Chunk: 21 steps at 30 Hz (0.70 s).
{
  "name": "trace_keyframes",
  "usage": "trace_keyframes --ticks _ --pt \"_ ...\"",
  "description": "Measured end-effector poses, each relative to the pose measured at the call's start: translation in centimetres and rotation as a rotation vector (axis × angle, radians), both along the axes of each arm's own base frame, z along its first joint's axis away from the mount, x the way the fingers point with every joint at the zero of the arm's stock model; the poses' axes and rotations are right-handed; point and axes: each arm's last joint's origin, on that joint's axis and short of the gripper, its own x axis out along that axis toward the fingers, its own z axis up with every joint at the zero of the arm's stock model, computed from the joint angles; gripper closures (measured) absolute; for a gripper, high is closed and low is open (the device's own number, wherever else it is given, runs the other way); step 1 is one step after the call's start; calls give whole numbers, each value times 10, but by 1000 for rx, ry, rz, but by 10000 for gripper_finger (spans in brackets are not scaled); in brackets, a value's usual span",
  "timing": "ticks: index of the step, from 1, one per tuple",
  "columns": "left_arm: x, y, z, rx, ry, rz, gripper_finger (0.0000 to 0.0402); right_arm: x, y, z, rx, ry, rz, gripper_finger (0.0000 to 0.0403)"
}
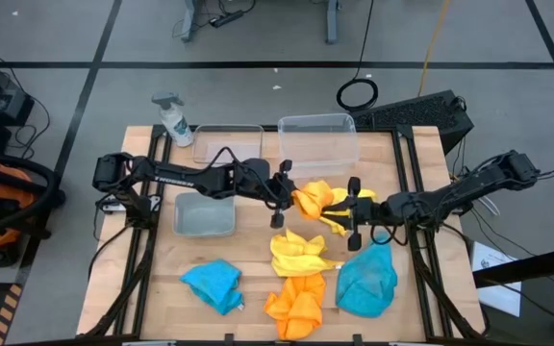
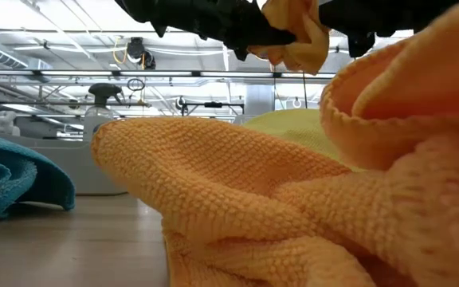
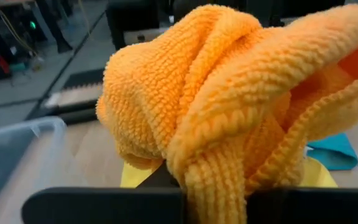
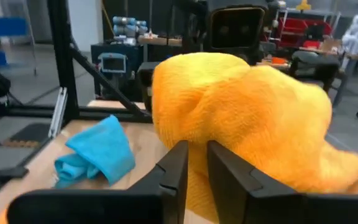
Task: Sort microfiber towel by color & place in baskets
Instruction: Put the top orange towel into the left transparent bin
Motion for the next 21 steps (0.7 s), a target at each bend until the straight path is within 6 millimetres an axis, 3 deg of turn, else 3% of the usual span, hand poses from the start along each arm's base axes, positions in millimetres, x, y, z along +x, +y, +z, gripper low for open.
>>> trace_keyframes --ticks 9,14,21 --pt "2 -3 9 127 -114 -36 374 0 -2 -8 44 70 -67 298" --pt "2 -3 9 283 -131 -72 374 -1 1 -12 90 100 -53 266" --pt "1 -3 7 408 -126 -105 373 -16 10 -17 223 210 -18 221"
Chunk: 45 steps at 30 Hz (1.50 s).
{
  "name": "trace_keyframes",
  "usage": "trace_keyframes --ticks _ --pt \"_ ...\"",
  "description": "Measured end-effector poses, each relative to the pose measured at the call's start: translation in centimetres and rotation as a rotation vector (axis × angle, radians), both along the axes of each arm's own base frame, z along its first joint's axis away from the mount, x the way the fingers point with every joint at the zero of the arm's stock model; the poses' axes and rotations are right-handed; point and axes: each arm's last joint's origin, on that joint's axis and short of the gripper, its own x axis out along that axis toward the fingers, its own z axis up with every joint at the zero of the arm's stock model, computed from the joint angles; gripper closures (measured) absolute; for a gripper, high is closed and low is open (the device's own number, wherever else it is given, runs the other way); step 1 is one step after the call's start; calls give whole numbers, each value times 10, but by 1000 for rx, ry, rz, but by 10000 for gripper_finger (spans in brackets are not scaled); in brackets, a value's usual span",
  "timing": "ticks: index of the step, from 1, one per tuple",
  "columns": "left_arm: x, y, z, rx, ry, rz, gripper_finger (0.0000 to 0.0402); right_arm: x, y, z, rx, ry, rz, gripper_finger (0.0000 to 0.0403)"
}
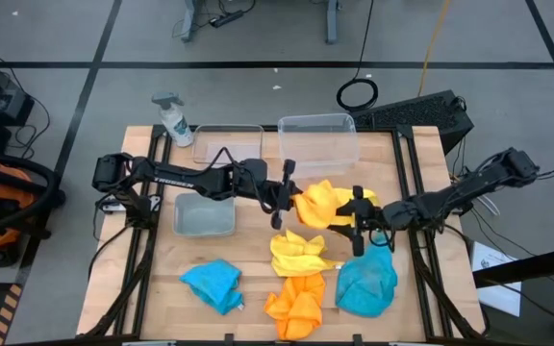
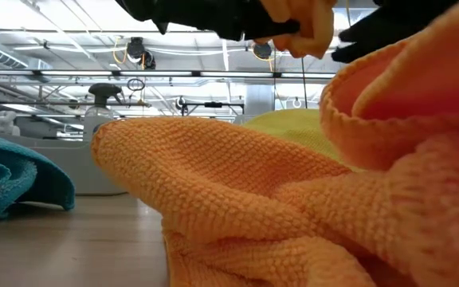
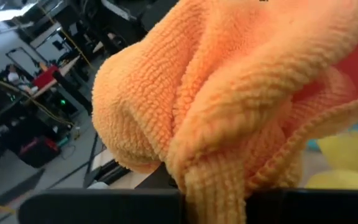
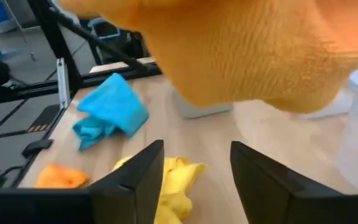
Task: Sort microfiber towel by color & place in baskets
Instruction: Put the top orange towel into the left transparent bin
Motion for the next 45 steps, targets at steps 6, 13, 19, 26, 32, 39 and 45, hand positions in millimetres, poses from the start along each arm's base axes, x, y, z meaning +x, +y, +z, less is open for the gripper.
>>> trace_keyframes --ticks 6,13,19,26,32,39,45 --pt "0 1 1 245 -31 -18 373 -8 -6 13 -36 -88 -190 186" --pt "-2 11 3 460 -16 124 373 -7 -8 15 -50 -108 -240 132" --pt "-2 13 3 457 -14 115 373 -8 -5 17 -114 -117 -208 70" --pt "-2 18 2 444 -9 101 373 -11 -5 29 -121 -204 -206 11" --pt "-1 11 5 436 -56 58 373 -10 -10 30 -121 -212 -241 6" --pt "0 0 11 380 -139 -39 373 3 -21 31 -96 -264 -172 5" --pt "0 -2 13 282 -159 -79 373 18 -24 28 -168 -318 -114 9"
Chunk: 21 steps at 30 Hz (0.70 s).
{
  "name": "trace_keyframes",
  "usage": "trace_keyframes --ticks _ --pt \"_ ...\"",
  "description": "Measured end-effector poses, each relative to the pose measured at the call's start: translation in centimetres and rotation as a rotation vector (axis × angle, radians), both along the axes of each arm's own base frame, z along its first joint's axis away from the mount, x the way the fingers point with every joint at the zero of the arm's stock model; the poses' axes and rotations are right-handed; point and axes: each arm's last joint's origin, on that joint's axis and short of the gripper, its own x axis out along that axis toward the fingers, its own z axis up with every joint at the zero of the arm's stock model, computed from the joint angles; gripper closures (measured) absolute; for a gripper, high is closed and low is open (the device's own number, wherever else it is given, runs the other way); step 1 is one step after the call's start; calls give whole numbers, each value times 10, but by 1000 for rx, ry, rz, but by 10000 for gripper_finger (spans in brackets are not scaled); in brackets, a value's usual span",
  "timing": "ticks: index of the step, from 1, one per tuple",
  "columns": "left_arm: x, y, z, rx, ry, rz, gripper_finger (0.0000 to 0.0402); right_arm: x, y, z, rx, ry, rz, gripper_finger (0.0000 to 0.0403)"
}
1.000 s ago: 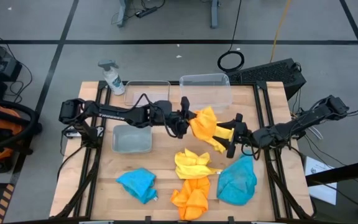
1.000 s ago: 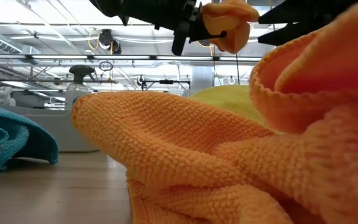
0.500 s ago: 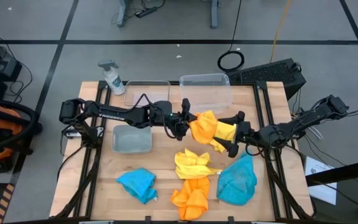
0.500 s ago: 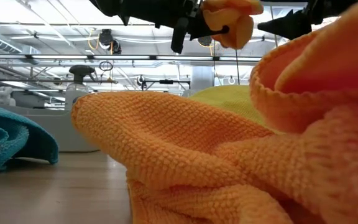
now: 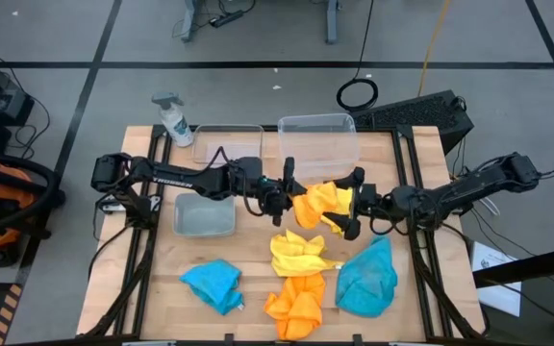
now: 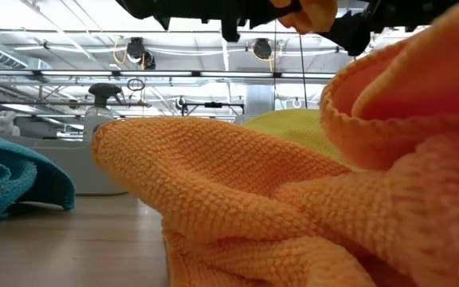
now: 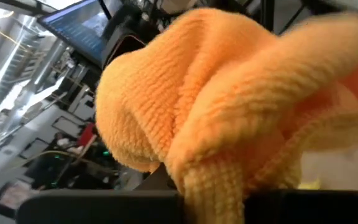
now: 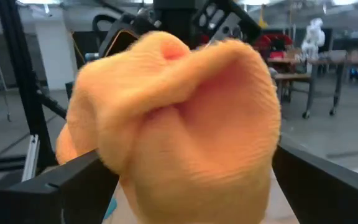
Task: Sort microfiber towel by color & place in baskets
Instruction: Put the top orange towel into the left transparent bin
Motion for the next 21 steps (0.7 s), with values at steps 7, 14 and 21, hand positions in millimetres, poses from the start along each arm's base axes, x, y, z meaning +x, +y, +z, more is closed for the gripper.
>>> trace_keyframes --ticks 7,14,21 --pt "0 0 -2 -106 45 -8 373 12 2 -3 -150 -44 -26 19" --pt "-1 1 -4 -179 78 5 373 21 4 -7 -241 -82 -45 129" --pt "-1 1 -8 -202 119 9 369 24 7 -11 -268 -81 16 262"
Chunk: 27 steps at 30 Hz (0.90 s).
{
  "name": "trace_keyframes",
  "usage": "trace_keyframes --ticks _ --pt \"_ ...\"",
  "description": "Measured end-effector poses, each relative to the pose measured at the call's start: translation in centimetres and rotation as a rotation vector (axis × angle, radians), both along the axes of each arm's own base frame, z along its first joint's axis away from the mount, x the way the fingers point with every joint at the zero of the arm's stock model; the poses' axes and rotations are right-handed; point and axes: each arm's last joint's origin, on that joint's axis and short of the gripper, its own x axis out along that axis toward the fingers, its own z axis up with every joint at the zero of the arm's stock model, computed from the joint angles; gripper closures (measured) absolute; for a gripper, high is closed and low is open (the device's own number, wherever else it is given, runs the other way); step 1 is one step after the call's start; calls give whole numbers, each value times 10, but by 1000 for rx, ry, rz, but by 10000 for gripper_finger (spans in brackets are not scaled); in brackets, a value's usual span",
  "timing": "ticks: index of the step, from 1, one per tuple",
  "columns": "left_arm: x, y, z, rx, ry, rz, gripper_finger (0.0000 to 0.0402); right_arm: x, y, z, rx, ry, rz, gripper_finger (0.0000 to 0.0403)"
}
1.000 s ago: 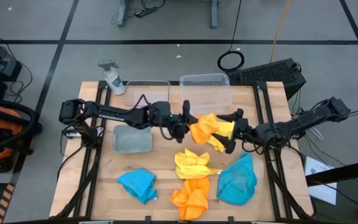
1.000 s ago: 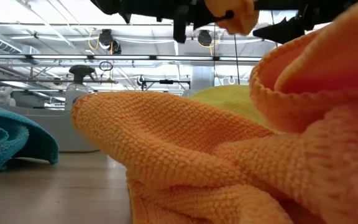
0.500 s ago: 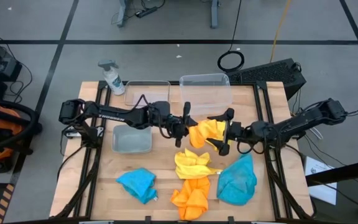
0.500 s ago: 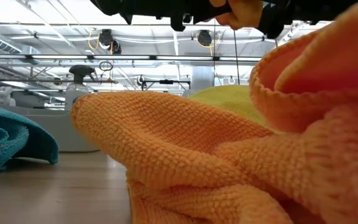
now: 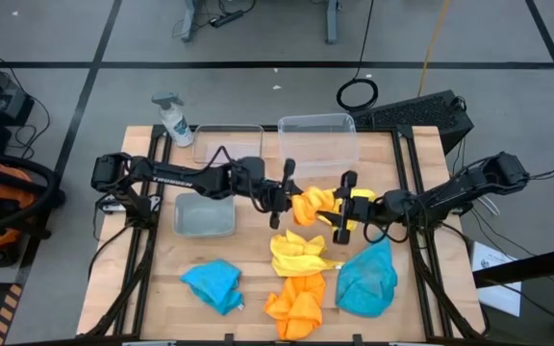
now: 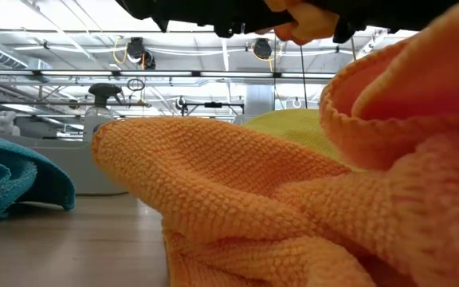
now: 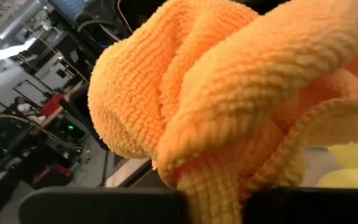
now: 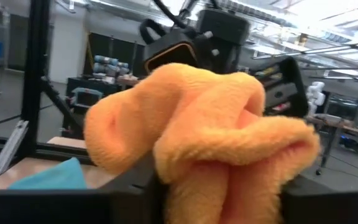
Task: Sort microfiber towel by color & place in baskets
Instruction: Put the top orange towel into the left transparent bin
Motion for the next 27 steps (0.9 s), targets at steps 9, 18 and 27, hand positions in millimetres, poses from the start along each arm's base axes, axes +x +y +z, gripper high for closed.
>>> trace_keyframes --ticks 9,18,27 --pt "0 1 -2 -234 61 103 299 0 0 0 -12 1 -5 375" --pt "-22 1 -3 -308 300 159 137 -4 -3 3 -27 22 -89 366" --pt "-47 1 0 -368 490 241 76 -16 -8 15 -40 18 -181 370"
